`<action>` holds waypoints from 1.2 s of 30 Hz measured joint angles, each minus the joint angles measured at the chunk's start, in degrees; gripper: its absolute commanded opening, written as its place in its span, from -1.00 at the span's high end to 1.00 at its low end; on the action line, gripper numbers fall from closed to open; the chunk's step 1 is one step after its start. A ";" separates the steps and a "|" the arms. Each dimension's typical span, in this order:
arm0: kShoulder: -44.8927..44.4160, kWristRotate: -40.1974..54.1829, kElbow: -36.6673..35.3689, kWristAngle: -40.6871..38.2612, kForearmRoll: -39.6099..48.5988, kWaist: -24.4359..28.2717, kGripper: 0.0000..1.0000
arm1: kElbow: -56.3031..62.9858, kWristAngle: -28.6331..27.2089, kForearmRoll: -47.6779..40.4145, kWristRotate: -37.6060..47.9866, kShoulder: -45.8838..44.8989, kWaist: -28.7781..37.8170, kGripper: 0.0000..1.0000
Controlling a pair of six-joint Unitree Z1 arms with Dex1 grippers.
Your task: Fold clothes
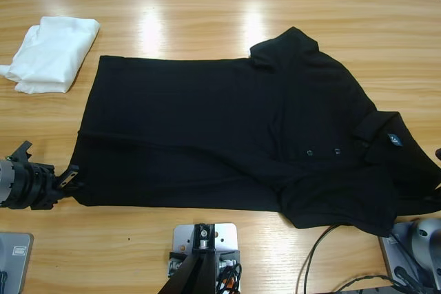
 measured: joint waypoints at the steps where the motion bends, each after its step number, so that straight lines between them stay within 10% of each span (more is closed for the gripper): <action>1: 0.08 -0.04 0.00 -0.56 0.08 0.00 -0.92 | -0.89 -0.79 0.67 0.07 -0.05 0.00 -1.00; 15: -5.87 -3.30 -3.00 0.99 8.85 0.07 -1.00 | -8.56 -4.92 3.73 -5.13 -3.43 0.00 -1.00; 26: -4.75 35.98 -20.61 5.34 6.12 7.86 -0.98 | -28.32 2.46 -10.38 -39.00 13.18 0.14 -0.88; 29: -1.09 40.46 -22.94 4.92 2.53 10.52 -0.67 | -32.54 6.42 -14.09 -45.57 20.66 0.34 -0.88; 36: 10.00 45.20 -37.75 3.37 7.67 21.27 -0.65 | -46.54 7.98 -11.90 -50.95 33.74 0.54 -0.88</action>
